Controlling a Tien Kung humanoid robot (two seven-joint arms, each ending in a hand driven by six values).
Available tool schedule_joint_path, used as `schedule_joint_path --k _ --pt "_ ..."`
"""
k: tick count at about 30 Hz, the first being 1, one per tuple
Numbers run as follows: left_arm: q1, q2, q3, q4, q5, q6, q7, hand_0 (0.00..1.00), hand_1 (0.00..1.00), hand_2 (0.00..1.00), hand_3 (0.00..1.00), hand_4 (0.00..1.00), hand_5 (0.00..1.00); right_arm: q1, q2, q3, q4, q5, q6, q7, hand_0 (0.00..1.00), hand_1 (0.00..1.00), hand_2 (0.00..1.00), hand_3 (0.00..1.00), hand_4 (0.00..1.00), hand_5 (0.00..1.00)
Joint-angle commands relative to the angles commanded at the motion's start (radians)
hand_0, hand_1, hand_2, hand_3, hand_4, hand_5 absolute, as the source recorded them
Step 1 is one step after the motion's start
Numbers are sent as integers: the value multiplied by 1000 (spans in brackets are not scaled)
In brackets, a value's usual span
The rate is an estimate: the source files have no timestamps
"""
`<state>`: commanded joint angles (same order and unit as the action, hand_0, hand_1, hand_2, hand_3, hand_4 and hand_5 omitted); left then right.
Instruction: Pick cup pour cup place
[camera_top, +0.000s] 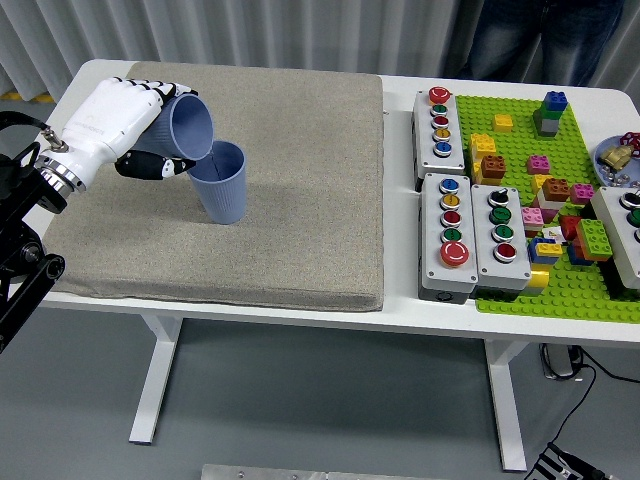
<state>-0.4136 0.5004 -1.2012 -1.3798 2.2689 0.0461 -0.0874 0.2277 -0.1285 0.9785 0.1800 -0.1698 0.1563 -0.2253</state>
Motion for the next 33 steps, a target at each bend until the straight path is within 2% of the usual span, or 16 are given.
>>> schedule_joint_path --k 8,25,26,28,33 --pt "-33 40 58 21 0 37 14 444 523 694 619 664 99 5 -3 1 0 1 1 0 759 683 706 611 185 270" --pt "-64 75 125 15 0 66 44 449 522 689 603 636 64 8 -6 -1 0 7 2 2 759 683 706 611 187 270" --pt "-65 78 132 11 0 71 55 449 522 689 603 636 64 8 -7 -1 0 6 2 2 759 683 706 611 187 270" --pt "-68 83 148 7 0 109 66 449 522 689 603 636 64 9 -8 -1 0 6 2 2 759 683 706 611 187 270" --pt "-73 92 165 16 0 124 70 445 516 658 587 638 69 9 -9 -5 0 10 1 5 759 683 706 611 188 269"
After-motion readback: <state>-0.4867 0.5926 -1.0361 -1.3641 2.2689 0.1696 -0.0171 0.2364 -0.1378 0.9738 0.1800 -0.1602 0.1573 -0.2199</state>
